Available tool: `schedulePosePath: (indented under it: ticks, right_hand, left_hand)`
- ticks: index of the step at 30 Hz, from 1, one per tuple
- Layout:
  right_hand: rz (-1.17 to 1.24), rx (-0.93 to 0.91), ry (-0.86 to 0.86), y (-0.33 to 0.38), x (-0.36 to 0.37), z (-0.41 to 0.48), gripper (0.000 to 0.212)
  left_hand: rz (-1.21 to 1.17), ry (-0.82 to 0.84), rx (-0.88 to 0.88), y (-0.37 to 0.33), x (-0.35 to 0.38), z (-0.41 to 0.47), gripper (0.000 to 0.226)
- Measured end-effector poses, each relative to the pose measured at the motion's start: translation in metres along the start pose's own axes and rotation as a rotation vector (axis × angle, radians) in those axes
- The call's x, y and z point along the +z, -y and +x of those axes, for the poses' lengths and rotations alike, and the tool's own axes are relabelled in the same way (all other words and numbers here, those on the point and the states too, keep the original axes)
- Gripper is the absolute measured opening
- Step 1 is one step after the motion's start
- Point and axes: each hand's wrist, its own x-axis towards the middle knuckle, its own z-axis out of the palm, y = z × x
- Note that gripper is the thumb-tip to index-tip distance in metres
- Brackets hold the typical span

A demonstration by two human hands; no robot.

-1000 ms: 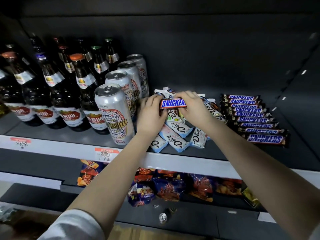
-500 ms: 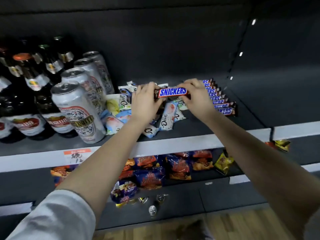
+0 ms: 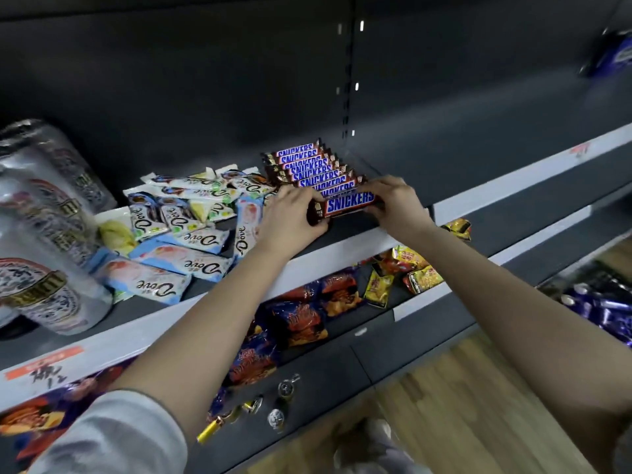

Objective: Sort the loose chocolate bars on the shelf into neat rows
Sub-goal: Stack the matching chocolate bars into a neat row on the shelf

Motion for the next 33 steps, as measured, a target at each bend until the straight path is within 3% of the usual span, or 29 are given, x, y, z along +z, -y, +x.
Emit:
schedulePosePath:
  ticks: [11,17,27,33]
  right_hand:
    - [0.087,0.141,-0.026,0.002,0.009,-0.003,0.041]
    - [0.150,0.295,-0.047,0.013,0.004,0.004,0.055]
    - [0.083,0.301,0.031,0.016,0.004,0.002,0.057]
    - [0.255,0.358,-0.038,0.014,0.004,0.005,0.069]
  left_hand:
    - [-0.040,0.068,0.033,0.007,0.005,0.001,0.035]
    - [-0.045,0.065,0.022,0.007,0.006,0.001,0.031]
    - [-0.059,0.057,0.017,0.007,0.004,-0.001,0.032]
    - [-0.077,0.060,-0.032,0.000,-0.001,-0.002,0.041]
